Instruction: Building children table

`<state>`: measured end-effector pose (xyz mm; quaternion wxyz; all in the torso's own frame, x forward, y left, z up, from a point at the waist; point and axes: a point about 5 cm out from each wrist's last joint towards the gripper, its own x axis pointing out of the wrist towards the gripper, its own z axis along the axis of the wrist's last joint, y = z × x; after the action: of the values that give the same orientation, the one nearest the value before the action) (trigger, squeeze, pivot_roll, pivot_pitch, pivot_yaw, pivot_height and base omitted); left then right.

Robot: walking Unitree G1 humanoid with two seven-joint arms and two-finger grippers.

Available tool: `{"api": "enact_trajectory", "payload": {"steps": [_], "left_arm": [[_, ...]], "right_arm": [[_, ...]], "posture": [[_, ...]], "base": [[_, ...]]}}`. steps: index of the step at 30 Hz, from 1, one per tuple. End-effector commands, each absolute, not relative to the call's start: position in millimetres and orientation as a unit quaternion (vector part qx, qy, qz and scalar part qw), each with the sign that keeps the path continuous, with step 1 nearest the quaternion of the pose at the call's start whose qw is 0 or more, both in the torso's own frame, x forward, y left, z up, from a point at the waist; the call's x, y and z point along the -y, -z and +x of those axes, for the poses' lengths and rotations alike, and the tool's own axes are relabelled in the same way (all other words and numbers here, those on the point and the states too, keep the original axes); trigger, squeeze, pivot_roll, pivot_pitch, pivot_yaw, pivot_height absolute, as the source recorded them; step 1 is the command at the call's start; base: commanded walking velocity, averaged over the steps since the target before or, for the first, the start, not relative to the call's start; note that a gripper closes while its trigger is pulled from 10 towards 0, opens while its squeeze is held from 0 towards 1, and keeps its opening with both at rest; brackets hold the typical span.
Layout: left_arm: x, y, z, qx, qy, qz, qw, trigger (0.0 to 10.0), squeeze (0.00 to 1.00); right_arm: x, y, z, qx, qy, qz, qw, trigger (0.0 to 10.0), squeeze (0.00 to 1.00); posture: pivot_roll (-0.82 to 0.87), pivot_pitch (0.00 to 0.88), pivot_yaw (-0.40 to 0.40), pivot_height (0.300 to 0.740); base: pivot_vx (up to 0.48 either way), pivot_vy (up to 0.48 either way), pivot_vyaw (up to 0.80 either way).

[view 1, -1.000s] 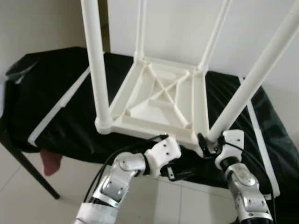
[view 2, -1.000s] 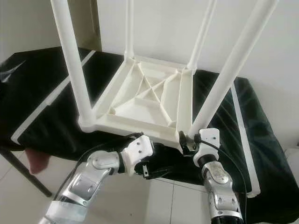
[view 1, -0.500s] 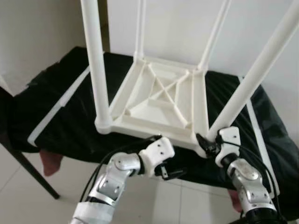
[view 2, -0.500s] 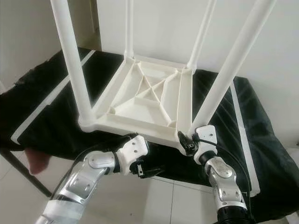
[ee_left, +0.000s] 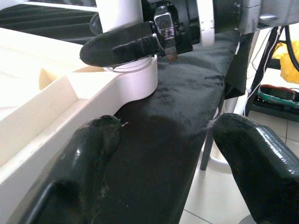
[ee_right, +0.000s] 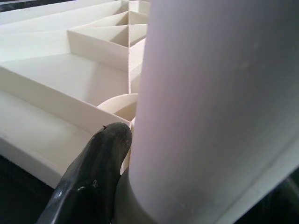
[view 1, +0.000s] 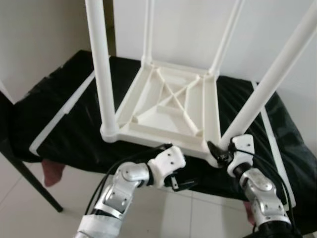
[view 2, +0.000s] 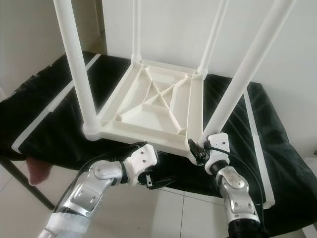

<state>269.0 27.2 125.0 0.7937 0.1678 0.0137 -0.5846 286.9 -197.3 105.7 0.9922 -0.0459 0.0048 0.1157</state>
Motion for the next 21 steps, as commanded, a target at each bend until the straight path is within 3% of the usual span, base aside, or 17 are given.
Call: {"api": "enact_trajectory", "payload": {"steps": [1,10,21], "left_arm": [[-25.9,-127.1,277.3,0.001,0.522,0.173,0.835,10.0,0.0],[-25.3,-125.7,275.2,0.0,0.525,0.172,0.834,10.0,0.0],[-27.1,-126.7,275.9,0.002,0.516,0.171,0.839,10.0,0.0]], "right_arm": [[198.6,-100.5,282.9,-0.017,-0.078,-0.018,0.997,10.0,0.0],[195.4,-96.4,279.6,-0.027,0.042,0.021,0.999,10.0,0.0],[183.1,-96.6,275.8,-0.041,0.196,0.052,0.978,10.0,0.0]], "posture": [[0.03,0.006,-0.068,0.74],[0.04,0.007,-0.071,0.74],[0.05,0.003,-0.092,0.74]], "base": [[0.0,0.0,0.0],[0.0,0.0,0.0],[0.0,0.0,0.0]]}}
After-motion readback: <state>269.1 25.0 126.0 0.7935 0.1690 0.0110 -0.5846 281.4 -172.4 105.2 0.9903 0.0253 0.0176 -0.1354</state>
